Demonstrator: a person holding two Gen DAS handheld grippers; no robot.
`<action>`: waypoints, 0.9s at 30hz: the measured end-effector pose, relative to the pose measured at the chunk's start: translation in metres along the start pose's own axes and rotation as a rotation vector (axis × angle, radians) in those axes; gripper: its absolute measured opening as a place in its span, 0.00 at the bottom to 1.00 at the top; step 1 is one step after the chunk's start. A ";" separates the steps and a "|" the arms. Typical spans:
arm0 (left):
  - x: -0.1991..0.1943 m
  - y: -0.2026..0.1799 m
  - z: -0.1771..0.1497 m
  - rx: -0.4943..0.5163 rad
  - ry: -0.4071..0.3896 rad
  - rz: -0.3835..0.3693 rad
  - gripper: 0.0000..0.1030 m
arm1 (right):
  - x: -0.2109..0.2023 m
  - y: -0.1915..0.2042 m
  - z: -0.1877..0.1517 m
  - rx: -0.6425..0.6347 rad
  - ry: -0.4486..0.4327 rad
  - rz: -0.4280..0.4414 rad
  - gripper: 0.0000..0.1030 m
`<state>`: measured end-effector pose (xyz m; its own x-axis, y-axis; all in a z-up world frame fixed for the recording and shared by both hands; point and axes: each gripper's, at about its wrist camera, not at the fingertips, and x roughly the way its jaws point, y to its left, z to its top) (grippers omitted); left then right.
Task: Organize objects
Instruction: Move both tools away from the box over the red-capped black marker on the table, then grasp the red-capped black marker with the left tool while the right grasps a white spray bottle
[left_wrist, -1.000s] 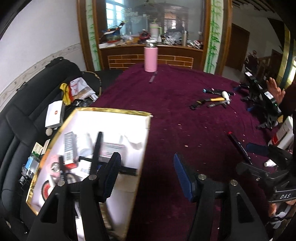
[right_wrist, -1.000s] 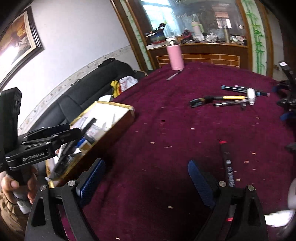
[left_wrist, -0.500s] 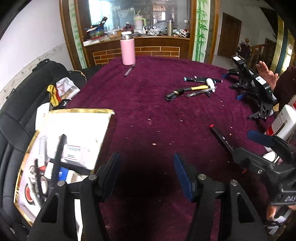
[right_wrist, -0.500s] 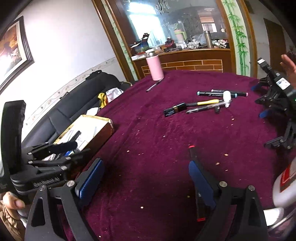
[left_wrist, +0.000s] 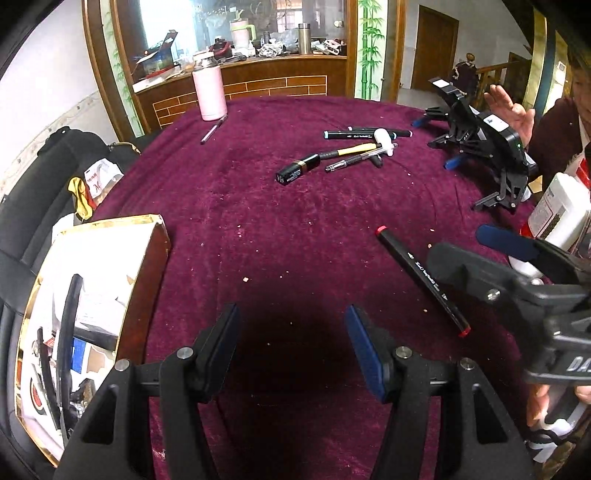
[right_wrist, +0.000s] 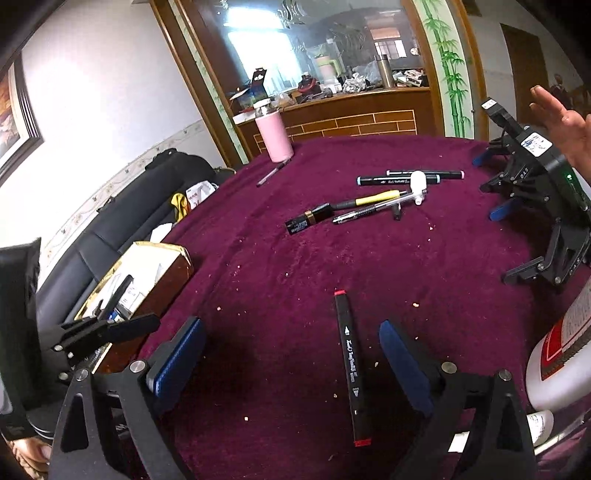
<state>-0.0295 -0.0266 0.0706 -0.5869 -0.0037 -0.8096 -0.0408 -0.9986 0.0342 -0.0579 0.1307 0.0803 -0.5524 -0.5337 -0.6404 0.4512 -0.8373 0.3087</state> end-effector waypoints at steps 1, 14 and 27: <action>-0.001 0.001 0.000 -0.005 -0.003 -0.003 0.57 | 0.002 0.000 -0.001 -0.004 0.006 0.005 0.95; -0.020 0.028 -0.022 -0.032 -0.021 -0.058 0.57 | -0.004 -0.028 0.010 0.110 0.075 0.300 0.95; -0.034 0.079 -0.030 -0.145 -0.048 -0.084 0.57 | 0.015 -0.033 0.009 0.093 0.152 0.145 0.71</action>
<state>0.0117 -0.1072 0.0827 -0.6247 0.0789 -0.7769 0.0241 -0.9925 -0.1202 -0.0870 0.1491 0.0665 -0.3709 -0.6311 -0.6813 0.4478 -0.7642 0.4641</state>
